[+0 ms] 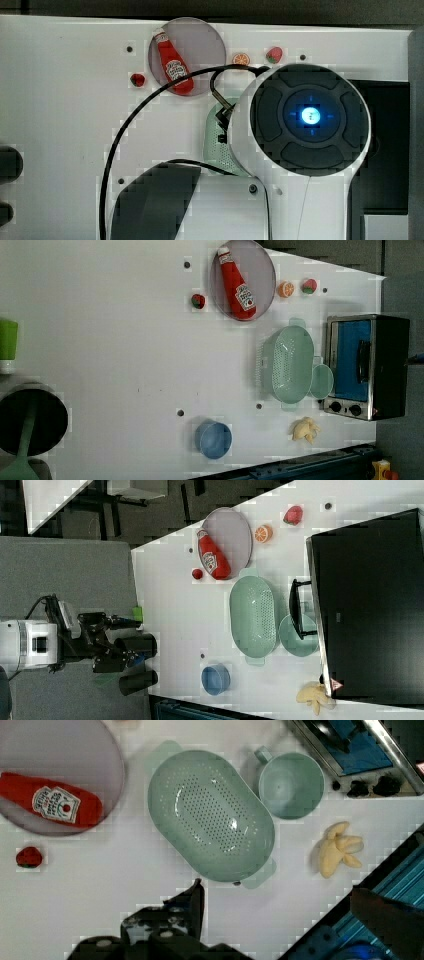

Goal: Drag strainer left to right.

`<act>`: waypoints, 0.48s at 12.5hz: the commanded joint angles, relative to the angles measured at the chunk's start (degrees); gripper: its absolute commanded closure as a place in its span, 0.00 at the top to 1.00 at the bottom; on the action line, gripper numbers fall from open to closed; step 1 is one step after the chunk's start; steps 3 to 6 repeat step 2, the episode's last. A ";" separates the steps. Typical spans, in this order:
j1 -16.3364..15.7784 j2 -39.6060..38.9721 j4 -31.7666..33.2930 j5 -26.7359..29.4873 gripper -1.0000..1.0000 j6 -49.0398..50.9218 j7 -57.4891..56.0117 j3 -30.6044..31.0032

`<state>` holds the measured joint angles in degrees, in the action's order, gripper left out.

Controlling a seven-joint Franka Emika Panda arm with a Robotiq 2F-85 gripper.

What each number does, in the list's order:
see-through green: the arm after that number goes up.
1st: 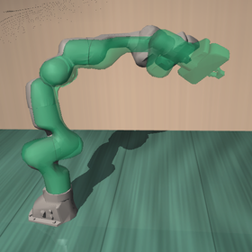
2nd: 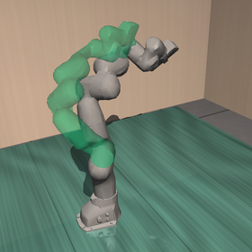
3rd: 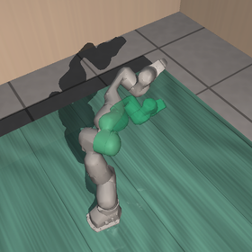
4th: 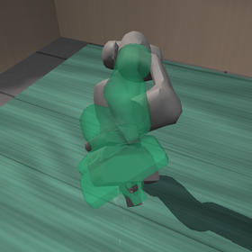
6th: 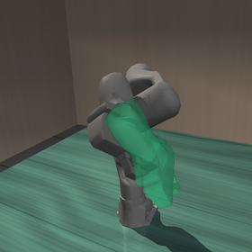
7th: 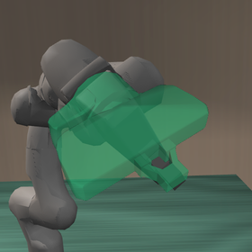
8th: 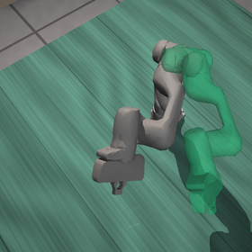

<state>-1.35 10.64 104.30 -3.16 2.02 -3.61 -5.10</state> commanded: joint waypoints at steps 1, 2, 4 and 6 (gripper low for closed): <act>0.66 -0.17 -0.26 -0.43 1.00 -0.22 -2.83 0.22; 0.66 -0.25 -0.26 -0.43 1.00 -0.23 -2.84 0.22; 0.66 -0.25 -0.26 -0.43 1.00 -0.23 -2.84 0.22; 0.66 -0.25 -0.26 -0.43 1.00 -0.23 -2.84 0.22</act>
